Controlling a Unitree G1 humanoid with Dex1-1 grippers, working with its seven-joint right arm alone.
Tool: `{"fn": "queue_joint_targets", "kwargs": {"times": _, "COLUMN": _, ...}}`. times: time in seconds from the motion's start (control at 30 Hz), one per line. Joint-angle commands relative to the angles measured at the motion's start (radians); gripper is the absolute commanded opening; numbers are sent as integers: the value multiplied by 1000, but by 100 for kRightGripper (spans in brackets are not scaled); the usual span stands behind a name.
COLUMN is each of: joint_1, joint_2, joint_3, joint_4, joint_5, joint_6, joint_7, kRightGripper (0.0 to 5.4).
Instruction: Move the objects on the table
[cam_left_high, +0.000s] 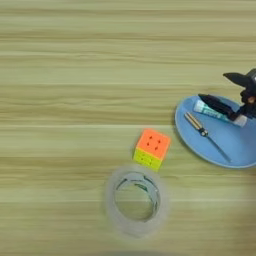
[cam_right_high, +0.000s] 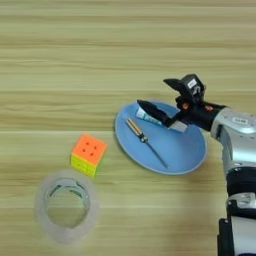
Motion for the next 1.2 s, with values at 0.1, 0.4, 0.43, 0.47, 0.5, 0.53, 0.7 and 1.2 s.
{"fn": "queue_joint_targets", "kwargs": {"times": 0.1, "joint_1": -72, "joint_2": -62, "joint_3": 3, "joint_4": 19, "joint_5": -12, "joint_6": -82, "joint_7": 23, "kRightGripper": 537}}
{"fn": "queue_joint_targets", "kwargs": {"times": 0.4, "joint_1": -50, "joint_2": -75, "joint_3": 25, "joint_4": 43, "joint_5": -39, "joint_6": -109, "joint_7": 68, "kRightGripper": 537}}
{"fn": "queue_joint_targets", "kwargs": {"times": 0.43, "joint_1": -48, "joint_2": -76, "joint_3": 27, "joint_4": 42, "joint_5": -40, "joint_6": -109, "joint_7": 71, "kRightGripper": 537}}
{"fn": "queue_joint_targets", "kwargs": {"times": 0.47, "joint_1": -45, "joint_2": -76, "joint_3": 29, "joint_4": 40, "joint_5": -41, "joint_6": -110, "joint_7": 75, "kRightGripper": 537}}
{"fn": "queue_joint_targets", "kwargs": {"times": 0.5, "joint_1": -42, "joint_2": -77, "joint_3": 31, "joint_4": 37, "joint_5": -42, "joint_6": -111, "joint_7": 78, "kRightGripper": 537}}
{"fn": "queue_joint_targets", "kwargs": {"times": 0.53, "joint_1": -38, "joint_2": -78, "joint_3": 33, "joint_4": 35, "joint_5": -43, "joint_6": -113, "joint_7": 84, "kRightGripper": 537}}
{"fn": "queue_joint_targets", "kwargs": {"times": 0.7, "joint_1": -19, "joint_2": -85, "joint_3": 48, "joint_4": 27, "joint_5": -49, "joint_6": -118, "joint_7": 108, "kRightGripper": 537}}
{"fn": "queue_joint_targets", "kwargs": {"times": 1.2, "joint_1": 5, "joint_2": -101, "joint_3": 83, "joint_4": 31, "joint_5": -109, "joint_6": -114, "joint_7": 103, "kRightGripper": 537}}
